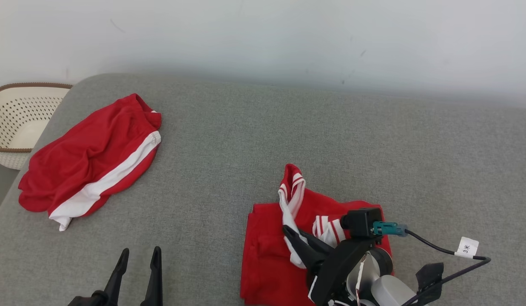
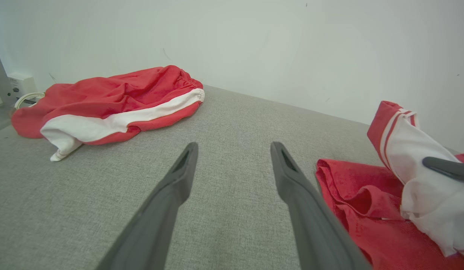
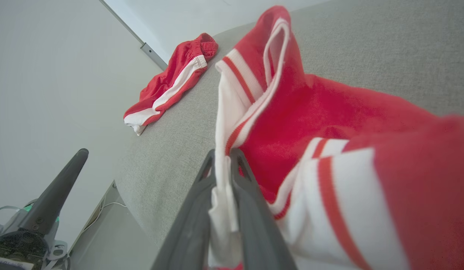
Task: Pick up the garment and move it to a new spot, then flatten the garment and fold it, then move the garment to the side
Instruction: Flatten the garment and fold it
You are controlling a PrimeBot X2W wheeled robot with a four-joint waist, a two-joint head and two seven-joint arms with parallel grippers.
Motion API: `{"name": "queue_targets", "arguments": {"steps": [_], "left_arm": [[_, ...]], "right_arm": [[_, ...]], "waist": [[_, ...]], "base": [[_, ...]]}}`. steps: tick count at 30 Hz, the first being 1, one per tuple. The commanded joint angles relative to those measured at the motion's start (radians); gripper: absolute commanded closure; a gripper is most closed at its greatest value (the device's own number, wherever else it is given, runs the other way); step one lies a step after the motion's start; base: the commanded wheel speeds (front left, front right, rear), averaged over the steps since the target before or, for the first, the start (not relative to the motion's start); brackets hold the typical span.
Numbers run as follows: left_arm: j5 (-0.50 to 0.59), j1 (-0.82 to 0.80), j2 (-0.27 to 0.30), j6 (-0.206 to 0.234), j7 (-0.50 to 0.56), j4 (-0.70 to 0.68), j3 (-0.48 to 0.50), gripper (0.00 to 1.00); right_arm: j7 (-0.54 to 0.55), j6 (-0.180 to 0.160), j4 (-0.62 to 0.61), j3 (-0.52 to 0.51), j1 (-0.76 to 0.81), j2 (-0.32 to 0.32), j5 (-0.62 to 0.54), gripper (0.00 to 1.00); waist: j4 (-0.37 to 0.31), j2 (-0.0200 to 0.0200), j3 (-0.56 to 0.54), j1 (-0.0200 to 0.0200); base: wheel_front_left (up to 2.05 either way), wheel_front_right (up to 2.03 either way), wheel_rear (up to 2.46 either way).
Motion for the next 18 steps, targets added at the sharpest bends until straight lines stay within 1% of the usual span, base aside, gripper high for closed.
{"name": "queue_targets", "arguments": {"steps": [1, 2, 5, 11, 14, 18], "left_arm": [[-0.011, 0.004, 0.000, -0.002, -0.004, 0.003, 0.002, 0.00], [-0.010, 0.006, 0.000, -0.003, -0.004, 0.004, 0.005, 0.00], [-0.005, 0.015, 0.000, -0.003, -0.004, 0.006, 0.011, 0.00], [0.000, 0.024, 0.001, -0.002, -0.004, 0.001, 0.021, 0.00], [0.001, 0.029, 0.000, -0.001, -0.004, -0.003, 0.022, 0.00], [0.001, 0.032, 0.001, 0.001, -0.004, -0.006, 0.023, 0.00]], "right_arm": [[-0.014, 0.000, 0.003, 0.007, -0.009, 0.007, 0.005, 0.17], [-0.020, 0.000, 0.007, 0.012, -0.011, 0.009, 0.011, 0.00], [-0.051, 0.000, -0.010, 0.024, -0.024, 0.008, 0.033, 0.00], [-0.127, 0.000, -0.094, 0.027, -0.047, -0.028, 0.051, 0.00], [-0.155, 0.000, -0.136, -0.003, -0.049, -0.055, 0.050, 0.00], [-0.165, 0.000, -0.144, -0.059, -0.039, -0.089, 0.018, 0.00]], "waist": [[0.002, 0.0000, -0.004, -0.0001], [0.001, 0.0000, -0.006, -0.0001], [-0.003, 0.0000, -0.012, -0.0001], [-0.020, 0.0000, -0.024, -0.0001], [-0.028, 0.0000, -0.025, -0.0001], [-0.037, 0.0000, -0.025, -0.0001]], "base": [[0.00, 0.00, 0.00], [0.00, 0.00, 0.00], [0.00, 0.00, 0.00], [0.00, 0.00, 0.00], [0.00, 0.00, 0.00], [0.00, 0.00, 0.00]]}}
